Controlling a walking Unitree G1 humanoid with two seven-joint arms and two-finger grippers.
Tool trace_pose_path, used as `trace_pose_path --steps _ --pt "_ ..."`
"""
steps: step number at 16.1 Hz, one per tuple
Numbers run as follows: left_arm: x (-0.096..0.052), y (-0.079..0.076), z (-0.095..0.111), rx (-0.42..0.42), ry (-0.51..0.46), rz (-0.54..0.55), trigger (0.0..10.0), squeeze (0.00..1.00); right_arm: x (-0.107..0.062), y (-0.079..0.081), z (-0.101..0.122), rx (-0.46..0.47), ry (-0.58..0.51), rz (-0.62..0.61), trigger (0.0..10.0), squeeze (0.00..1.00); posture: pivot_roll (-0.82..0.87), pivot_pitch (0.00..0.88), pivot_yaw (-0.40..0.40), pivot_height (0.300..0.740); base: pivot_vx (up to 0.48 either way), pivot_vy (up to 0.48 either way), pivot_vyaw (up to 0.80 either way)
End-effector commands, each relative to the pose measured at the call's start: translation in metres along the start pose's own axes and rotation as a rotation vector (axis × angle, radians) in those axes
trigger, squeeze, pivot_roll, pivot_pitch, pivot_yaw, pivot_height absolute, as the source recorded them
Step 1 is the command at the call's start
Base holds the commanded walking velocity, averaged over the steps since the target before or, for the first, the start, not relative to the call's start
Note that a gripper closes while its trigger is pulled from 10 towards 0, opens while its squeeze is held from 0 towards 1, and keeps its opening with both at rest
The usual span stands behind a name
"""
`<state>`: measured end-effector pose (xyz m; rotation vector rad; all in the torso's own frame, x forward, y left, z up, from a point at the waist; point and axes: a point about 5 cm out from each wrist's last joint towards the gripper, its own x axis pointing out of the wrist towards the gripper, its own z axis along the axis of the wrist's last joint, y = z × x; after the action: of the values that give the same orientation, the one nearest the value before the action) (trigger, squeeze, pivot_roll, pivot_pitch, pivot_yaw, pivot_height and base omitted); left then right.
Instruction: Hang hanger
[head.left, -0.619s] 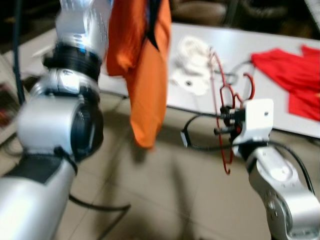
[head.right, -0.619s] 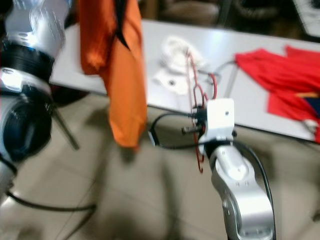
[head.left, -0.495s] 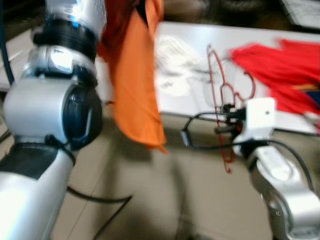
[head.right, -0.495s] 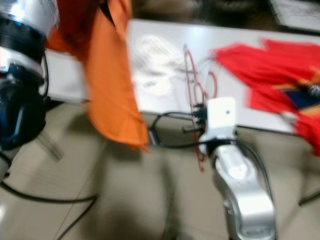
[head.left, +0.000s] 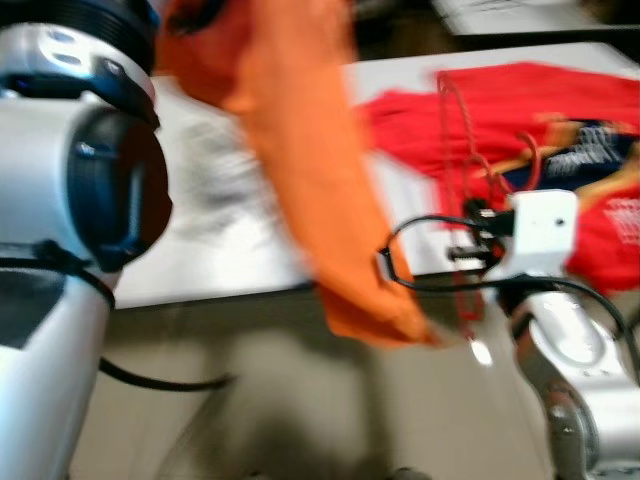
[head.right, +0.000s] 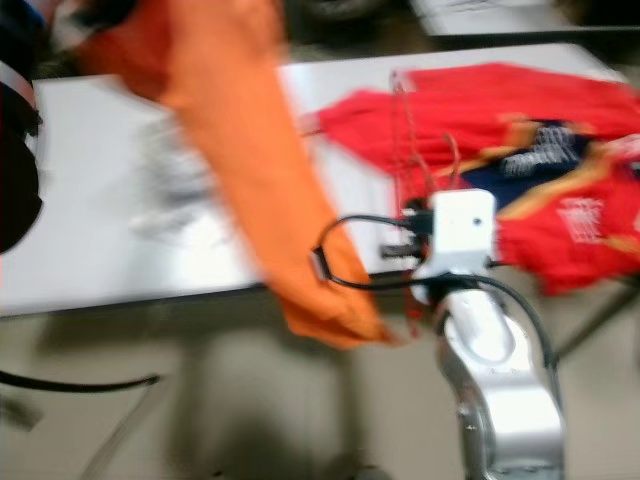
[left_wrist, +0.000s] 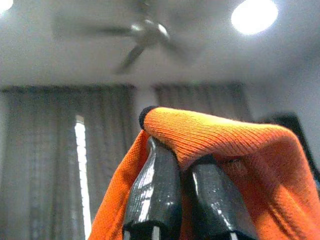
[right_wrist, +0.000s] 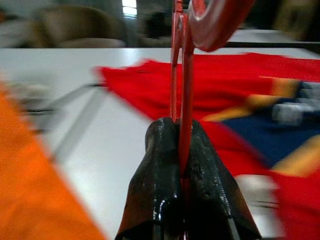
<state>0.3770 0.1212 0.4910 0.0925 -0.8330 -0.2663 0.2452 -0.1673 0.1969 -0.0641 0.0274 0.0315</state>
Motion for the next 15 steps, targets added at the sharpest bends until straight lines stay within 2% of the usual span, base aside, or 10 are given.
trace_pose_path --steps 1,4,5,7,8,9,10,13,14,15 --pt "-0.002 0.017 0.007 0.095 -0.008 0.062 10.0 0.0 -0.001 0.009 0.005 0.01 -0.021 0.044 10.0 0.0 -0.17 0.02 0.082 0.74 0.45 0.0 -0.8" --pt "-0.022 0.037 -0.031 0.471 0.187 0.117 10.0 0.0 -0.002 0.014 0.004 -0.001 -0.017 0.093 10.0 0.0 -0.17 0.023 0.08 0.74 0.45 0.0 -0.64" --pt "-0.027 0.043 -0.037 0.517 0.224 0.131 10.0 0.0 -0.003 0.017 0.005 -0.002 -0.019 0.118 10.0 0.0 -0.17 0.026 0.081 0.74 0.454 0.0 -0.44" --pt "-0.036 0.053 -0.047 0.496 0.274 0.14 10.0 0.0 -0.006 0.025 0.005 -0.023 -0.018 0.184 10.0 0.0 -0.17 0.028 0.08 0.74 0.448 0.0 0.0" --pt "-0.045 0.052 -0.062 0.375 0.308 0.132 10.0 0.0 -0.006 0.026 0.004 0.0 -0.012 0.187 10.0 0.0 -0.16 0.029 0.076 0.74 0.45 0.0 0.0" --pt "-0.046 0.051 -0.065 0.361 0.313 0.131 10.0 0.0 -0.006 0.026 0.004 -0.005 -0.011 0.19 10.0 0.0 -0.16 0.031 0.074 0.74 0.45 0.0 0.0" --pt "-0.053 0.055 -0.073 0.36 0.346 0.142 10.0 0.0 -0.006 0.03 0.005 -0.061 -0.016 0.218 10.0 0.0 -0.16 0.031 0.074 0.74 0.446 0.0 0.8" --pt "-0.065 0.071 -0.08 0.433 0.391 0.202 10.0 0.0 -0.008 0.038 0.007 -0.11 -0.032 0.298 10.0 0.0 -0.16 0.034 0.07 0.74 0.449 0.0 0.8" --pt "-0.071 0.085 -0.078 0.532 0.416 0.243 10.0 0.0 -0.01 0.042 0.006 -0.12 -0.035 0.327 10.0 0.0 -0.15 0.038 0.065 0.74 0.45 0.0 0.8" --pt "-0.074 0.092 -0.076 0.58 0.427 0.259 10.0 0.0 -0.01 0.043 0.006 -0.122 -0.038 0.336 10.0 0.0 -0.15 0.039 0.065 0.74 0.446 0.0 0.8"
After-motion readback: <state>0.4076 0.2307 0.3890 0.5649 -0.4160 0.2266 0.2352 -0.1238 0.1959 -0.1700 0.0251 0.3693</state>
